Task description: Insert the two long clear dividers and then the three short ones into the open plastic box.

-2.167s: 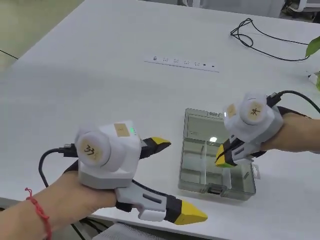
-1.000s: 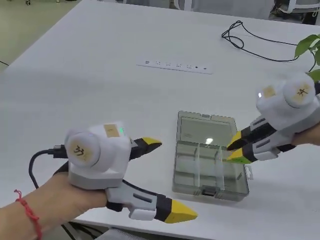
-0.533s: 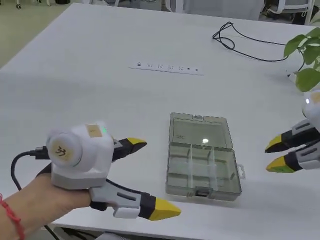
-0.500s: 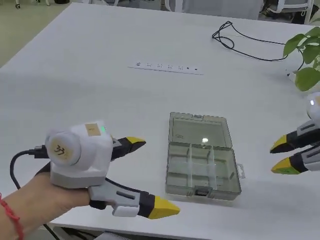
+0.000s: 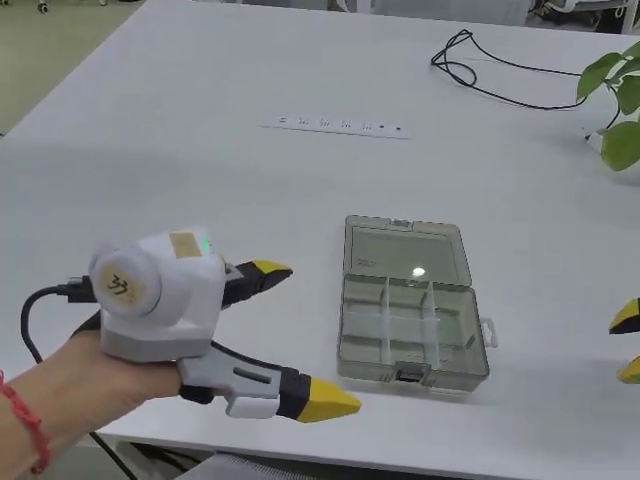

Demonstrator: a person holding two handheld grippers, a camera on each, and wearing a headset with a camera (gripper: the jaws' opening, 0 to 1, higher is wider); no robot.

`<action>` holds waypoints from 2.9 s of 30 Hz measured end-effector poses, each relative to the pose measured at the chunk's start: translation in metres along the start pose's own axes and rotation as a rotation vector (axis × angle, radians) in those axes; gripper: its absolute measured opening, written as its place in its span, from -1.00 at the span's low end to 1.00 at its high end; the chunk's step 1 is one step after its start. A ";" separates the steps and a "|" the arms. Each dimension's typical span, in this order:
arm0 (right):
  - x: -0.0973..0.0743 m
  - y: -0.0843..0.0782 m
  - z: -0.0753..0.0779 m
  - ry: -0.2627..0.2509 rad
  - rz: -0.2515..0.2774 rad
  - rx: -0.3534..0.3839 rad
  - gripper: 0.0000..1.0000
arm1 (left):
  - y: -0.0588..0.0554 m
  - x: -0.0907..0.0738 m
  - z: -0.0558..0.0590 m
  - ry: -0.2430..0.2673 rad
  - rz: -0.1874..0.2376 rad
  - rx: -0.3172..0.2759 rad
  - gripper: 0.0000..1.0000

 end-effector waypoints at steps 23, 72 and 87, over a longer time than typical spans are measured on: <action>0.035 -0.028 0.008 0.010 -0.162 -0.157 -0.19 | 0.000 -0.008 0.001 0.026 -0.010 -0.015 1.00; -0.044 0.107 -0.038 -0.180 -0.029 -0.302 -0.35 | 0.047 0.029 0.024 -0.099 0.053 -0.332 0.74; -0.053 0.161 -0.064 -0.202 0.027 -0.351 -0.35 | 0.064 0.063 0.054 -0.221 -0.004 -0.732 0.01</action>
Point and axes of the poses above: the centre of the closed fingertips' face, and the gripper's own axes: x roughly forward along the fingers, z roughly to its right, y roughly out of its top, the point moved 7 cm from there along -x, roughly backward along the fingers, and after that the axes turned 10 degrees about y, right-handed, at the moved point
